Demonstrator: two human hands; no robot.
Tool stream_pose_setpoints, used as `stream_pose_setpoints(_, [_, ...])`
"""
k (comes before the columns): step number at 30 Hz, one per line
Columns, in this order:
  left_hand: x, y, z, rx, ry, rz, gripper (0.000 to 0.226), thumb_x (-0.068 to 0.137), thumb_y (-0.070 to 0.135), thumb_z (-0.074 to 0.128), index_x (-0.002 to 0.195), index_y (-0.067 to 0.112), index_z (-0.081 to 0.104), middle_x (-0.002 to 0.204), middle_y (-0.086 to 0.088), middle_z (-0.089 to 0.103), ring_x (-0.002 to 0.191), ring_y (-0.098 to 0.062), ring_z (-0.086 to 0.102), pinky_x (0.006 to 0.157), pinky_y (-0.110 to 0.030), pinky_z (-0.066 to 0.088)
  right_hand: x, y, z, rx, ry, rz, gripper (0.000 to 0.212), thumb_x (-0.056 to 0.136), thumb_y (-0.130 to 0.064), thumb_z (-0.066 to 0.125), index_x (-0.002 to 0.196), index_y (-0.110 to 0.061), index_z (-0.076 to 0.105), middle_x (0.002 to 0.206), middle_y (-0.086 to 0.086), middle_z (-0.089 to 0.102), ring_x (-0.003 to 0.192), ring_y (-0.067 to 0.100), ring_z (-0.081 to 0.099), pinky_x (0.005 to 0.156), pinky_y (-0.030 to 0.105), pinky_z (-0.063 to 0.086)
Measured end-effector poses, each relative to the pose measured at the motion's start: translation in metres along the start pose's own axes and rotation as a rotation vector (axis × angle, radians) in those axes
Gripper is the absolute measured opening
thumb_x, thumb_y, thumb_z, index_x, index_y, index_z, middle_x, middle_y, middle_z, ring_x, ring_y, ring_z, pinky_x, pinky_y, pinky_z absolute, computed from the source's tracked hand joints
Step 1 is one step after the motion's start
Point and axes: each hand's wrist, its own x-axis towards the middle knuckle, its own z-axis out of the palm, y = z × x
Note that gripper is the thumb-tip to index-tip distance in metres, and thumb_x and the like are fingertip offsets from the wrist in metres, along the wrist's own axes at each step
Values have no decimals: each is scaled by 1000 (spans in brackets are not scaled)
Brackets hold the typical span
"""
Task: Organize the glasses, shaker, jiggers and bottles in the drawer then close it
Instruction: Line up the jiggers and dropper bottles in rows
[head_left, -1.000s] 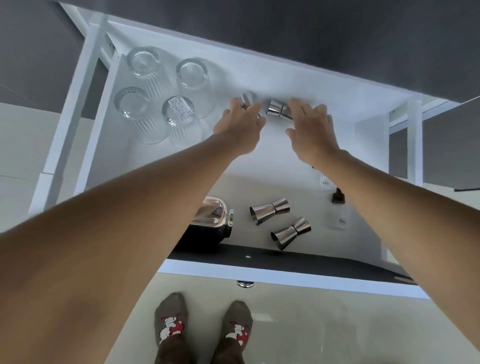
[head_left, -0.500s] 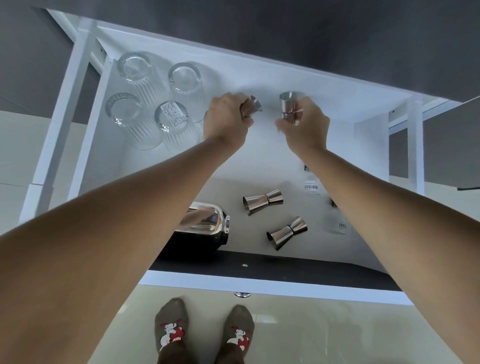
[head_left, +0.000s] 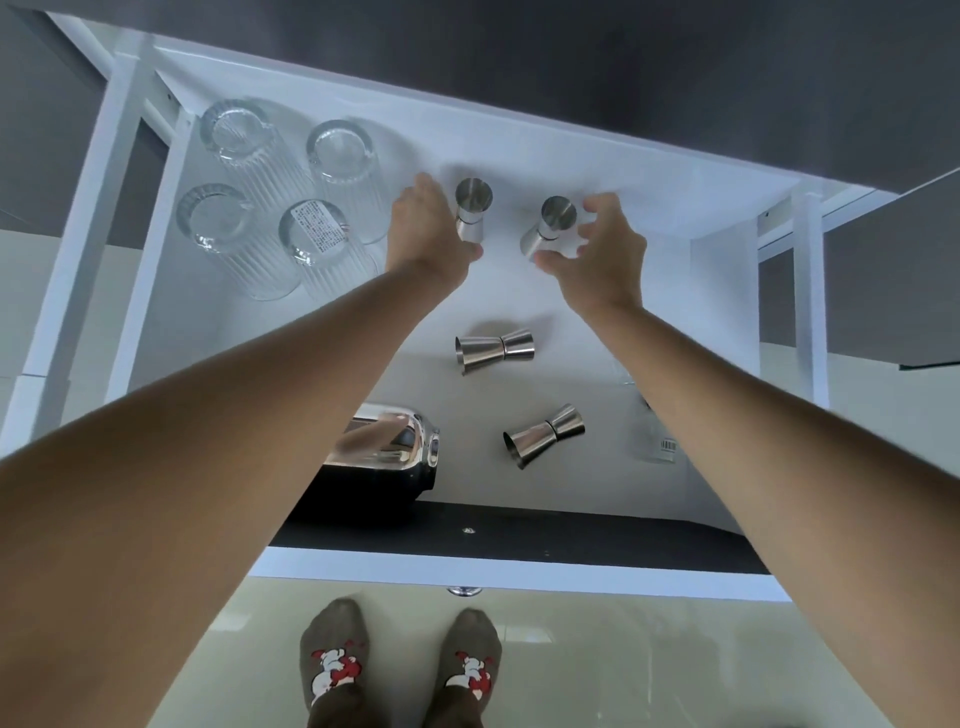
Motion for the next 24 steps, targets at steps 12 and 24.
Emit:
stream_pose_setpoints(12, [-53, -14, 11, 587, -283, 284, 28, 89, 29, 65, 113, 16, 63, 113, -8, 58, 111, -29, 50, 83, -38, 42, -101, 4, 3, 51, -389, 655, 48, 82, -30, 69, 108, -15, 31, 109, 17, 60, 60, 32, 70, 43, 43, 58])
stream_pose_setpoints(24, [-43, -22, 3, -92, 8, 64, 20, 70, 13, 80, 84, 8, 66, 80, -7, 73, 82, -27, 68, 75, -41, 54, -61, -11, 4, 129, 33, 9, 25, 78, -13, 71, 99, -7, 58, 83, 7, 69, 78, 26, 65, 69, 32, 51])
